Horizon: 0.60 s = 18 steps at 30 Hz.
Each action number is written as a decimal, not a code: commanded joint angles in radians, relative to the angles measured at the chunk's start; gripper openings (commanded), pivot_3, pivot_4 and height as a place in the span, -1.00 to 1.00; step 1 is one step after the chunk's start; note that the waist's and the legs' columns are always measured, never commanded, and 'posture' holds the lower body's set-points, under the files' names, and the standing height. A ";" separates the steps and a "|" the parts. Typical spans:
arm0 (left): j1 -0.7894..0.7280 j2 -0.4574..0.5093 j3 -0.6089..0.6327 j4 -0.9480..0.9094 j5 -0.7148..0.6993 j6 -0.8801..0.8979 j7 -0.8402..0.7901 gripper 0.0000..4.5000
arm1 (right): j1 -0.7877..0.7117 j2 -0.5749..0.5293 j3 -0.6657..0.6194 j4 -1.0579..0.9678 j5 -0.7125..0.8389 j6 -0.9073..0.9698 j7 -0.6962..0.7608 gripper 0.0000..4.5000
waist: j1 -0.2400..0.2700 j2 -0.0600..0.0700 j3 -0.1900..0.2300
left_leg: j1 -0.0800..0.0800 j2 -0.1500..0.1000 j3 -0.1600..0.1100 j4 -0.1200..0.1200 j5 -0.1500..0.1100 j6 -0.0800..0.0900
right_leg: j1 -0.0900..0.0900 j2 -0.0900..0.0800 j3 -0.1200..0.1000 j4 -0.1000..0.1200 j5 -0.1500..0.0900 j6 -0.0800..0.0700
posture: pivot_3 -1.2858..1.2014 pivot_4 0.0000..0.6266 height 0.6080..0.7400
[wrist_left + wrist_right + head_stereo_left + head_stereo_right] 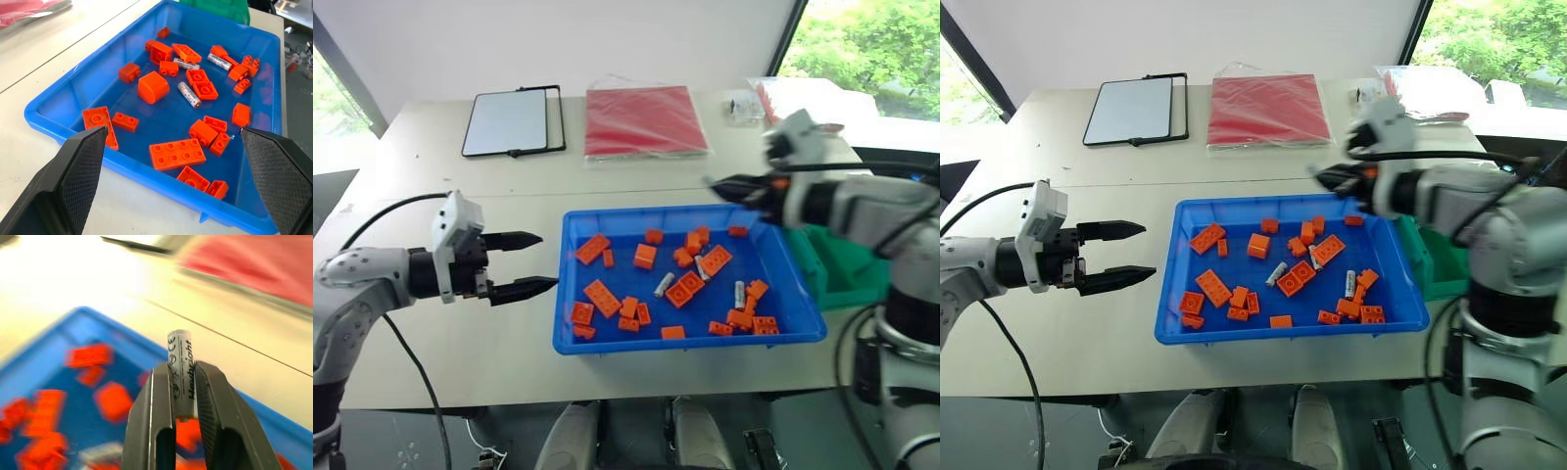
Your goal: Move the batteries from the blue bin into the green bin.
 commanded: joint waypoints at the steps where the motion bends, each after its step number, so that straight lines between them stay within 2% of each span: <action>1: -0.039 -0.012 -0.020 0.007 0.016 -0.027 -0.001 1.00 | 0.138 -0.137 -0.121 0.047 -0.053 -0.067 0.022 -0.94 | 0.001 0.000 0.000 | 0.000 0.000 0.000 0.000 0.000 0.000 | 0.000 -0.001 0.000 0.000 -0.001 -0.002 | 0.03 -0.52 0.87; 5: -0.081 -0.021 -0.050 0.039 0.033 -0.039 -0.016 1.00 | 0.279 -0.173 -0.182 0.089 -0.071 -0.144 0.031 -0.94 | -0.013 0.001 0.000 | 0.000 0.000 0.003 0.000 0.000 0.001 | 0.000 -0.003 0.001 0.000 -0.001 -0.002 | 0.03 -0.52 0.87; 7: -0.102 -0.023 -0.060 0.054 0.039 -0.044 -0.020 1.00 | 0.342 -0.181 -0.167 0.092 -0.110 -0.213 0.016 -0.94 | -0.023 0.001 0.000 | 0.001 0.001 0.004 0.001 0.000 0.001 | 0.000 -0.002 0.002 0.001 -0.001 -0.001 | 0.03 -0.52 0.87; 10: -0.127 -0.026 -0.067 0.071 0.044 -0.045 -0.023 1.00 | 0.376 -0.172 -0.138 0.095 -0.168 -0.310 -0.031 -0.34 | -0.026 0.001 0.000 | 0.001 0.002 0.004 0.002 0.000 0.001 | 0.000 -0.001 0.002 0.001 0.000 0.001 | 0.03 -0.52 0.87; 14: -0.132 -0.026 -0.064 0.074 0.049 -0.043 -0.028 1.00 | 0.335 -0.146 -0.108 0.073 -0.163 -0.365 -0.042 0.54 | -0.026 0.002 0.001 | 0.000 0.002 0.003 0.003 0.000 0.001 | 0.000 0.001 0.002 0.001 0.000 0.001 | 0.03 -0.52 0.87; 18: -0.127 -0.022 -0.053 0.061 0.039 -0.027 -0.022 1.00 | 0.264 -0.103 -0.058 -0.025 -0.038 -0.338 0.036 0.54 | -0.025 0.002 0.001 | 0.000 0.002 0.003 0.004 0.000 0.001 | 0.000 0.001 0.002 0.001 0.000 0.001 | 0.03 -0.52 0.87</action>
